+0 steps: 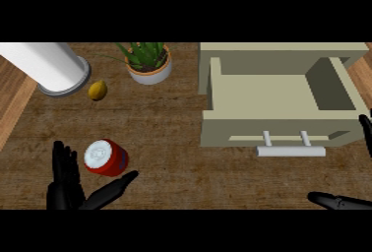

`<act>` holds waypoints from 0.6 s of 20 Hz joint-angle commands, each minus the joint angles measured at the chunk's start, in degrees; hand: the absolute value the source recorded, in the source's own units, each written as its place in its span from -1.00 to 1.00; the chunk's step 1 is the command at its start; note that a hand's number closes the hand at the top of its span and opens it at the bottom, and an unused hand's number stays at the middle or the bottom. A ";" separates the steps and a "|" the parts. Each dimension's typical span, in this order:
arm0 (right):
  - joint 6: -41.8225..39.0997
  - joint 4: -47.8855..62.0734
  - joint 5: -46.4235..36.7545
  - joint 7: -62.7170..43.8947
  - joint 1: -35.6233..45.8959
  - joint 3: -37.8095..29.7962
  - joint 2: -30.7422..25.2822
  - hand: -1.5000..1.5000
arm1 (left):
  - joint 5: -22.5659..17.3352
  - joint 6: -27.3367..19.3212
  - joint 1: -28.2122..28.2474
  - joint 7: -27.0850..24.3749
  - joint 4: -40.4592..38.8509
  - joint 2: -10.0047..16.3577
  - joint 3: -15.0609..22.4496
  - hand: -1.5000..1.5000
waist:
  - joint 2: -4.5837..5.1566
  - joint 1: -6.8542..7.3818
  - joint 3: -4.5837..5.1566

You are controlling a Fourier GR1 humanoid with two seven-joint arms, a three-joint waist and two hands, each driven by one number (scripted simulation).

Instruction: Pick up the can, place it into the drawer and close the drawer

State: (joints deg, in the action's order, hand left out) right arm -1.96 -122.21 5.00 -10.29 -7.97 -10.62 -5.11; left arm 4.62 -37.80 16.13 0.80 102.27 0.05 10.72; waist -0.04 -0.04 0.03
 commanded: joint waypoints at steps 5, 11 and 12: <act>-1.21 -4.56 3.41 -3.64 -1.56 -3.53 -0.97 -1.00 | -9.06 -1.48 -0.87 -11.90 -12.20 -0.05 -2.13 -1.00 | 0.00 -0.10 -0.01; -0.30 -9.58 1.80 -8.73 -1.79 -1.51 -0.19 -1.00 | -14.89 2.48 -2.41 -18.36 -19.39 -0.05 -5.77 -1.00 | -0.02 -0.08 0.00; -2.23 -2.52 2.74 -3.56 1.06 -4.13 -1.78 -1.00 | -16.11 0.69 -4.71 -20.89 -24.09 -0.05 -4.19 -1.00 | 0.03 -0.03 -0.02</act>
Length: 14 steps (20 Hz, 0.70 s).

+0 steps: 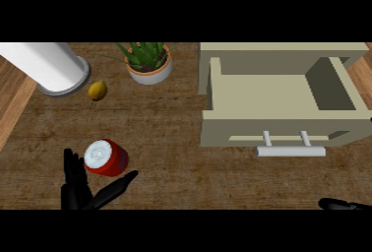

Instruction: Pick up the can, place it into the drawer and close the drawer

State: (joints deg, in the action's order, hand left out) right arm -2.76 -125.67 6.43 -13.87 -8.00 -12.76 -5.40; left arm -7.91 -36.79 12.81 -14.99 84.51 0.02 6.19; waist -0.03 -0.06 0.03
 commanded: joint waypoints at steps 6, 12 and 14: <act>-3.24 -2.48 2.17 0.78 -4.27 -2.14 0.47 -1.00 | -8.35 8.47 -7.46 -12.55 -19.20 -0.02 -9.95 -1.00 | 0.03 -0.24 0.01; -4.08 -0.52 0.89 1.84 -3.03 -3.09 1.31 -1.00 | -9.51 6.19 -6.41 -14.57 -19.86 0.00 -8.65 -1.00 | 0.01 -0.01 -0.02; -3.76 0.31 1.60 0.60 -0.15 -4.65 -0.27 -1.00 | -9.95 8.96 -10.28 -15.95 -25.84 0.57 -11.04 -1.00 | 0.02 -0.04 -0.02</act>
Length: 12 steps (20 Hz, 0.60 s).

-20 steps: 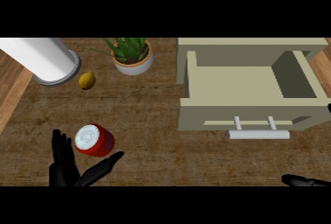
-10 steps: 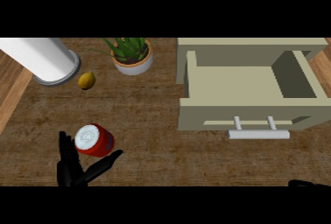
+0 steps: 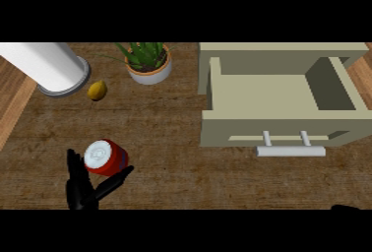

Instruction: Pick up the can, place it into the drawer and close the drawer

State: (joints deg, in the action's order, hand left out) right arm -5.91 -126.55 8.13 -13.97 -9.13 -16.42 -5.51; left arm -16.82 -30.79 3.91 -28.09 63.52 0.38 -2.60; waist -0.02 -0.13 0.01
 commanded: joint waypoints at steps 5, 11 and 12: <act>-0.67 -0.64 2.78 -3.72 2.98 -3.62 -2.41 -1.00 | -2.93 7.19 -7.04 -6.65 -12.63 2.53 -5.97 -1.00 | 0.03 -0.08 0.01; 0.68 0.83 -1.61 -3.17 5.45 -0.88 -1.07 -1.00 | -1.59 9.31 -12.71 -6.18 -18.16 1.80 -4.55 -1.00 | 0.08 -0.09 0.02; -0.15 -2.63 -2.76 -2.31 0.45 0.70 1.35 -1.00 | -0.96 9.89 -12.43 -4.91 -16.98 2.91 -3.91 -1.00 | 0.02 -0.18 0.00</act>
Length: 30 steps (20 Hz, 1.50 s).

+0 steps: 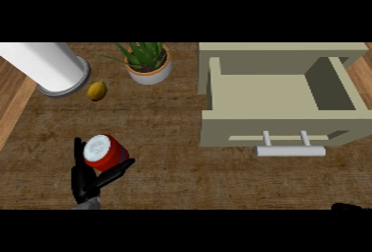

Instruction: Pick up the can, place it into the drawer and close the drawer

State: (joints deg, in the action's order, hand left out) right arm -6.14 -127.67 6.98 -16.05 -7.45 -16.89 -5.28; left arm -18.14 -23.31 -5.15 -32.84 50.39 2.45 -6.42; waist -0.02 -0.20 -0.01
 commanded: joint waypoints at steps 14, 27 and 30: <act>-0.01 0.22 -1.78 2.04 -0.36 -1.19 1.58 -1.00 | -0.62 13.22 -10.49 -9.55 -16.27 1.68 -3.00 1.00 | 0.05 -0.10 0.03; 1.01 -3.03 -2.57 -1.15 0.86 0.28 1.51 -1.00 | 3.00 19.84 -30.66 -1.92 -22.31 0.48 1.79 1.00 | 0.22 -1.02 0.07; 1.75 -0.21 -0.86 -4.41 5.93 -2.85 -2.19 -1.00 | 3.45 23.31 -31.85 2.44 -21.34 2.95 2.55 1.00 | 0.18 -0.49 0.05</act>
State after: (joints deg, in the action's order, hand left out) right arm -5.49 -127.90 5.64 -17.40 -4.02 -18.53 -5.88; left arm -15.28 -2.86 -32.91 -32.34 31.21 4.16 -4.02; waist 0.14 -0.78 0.03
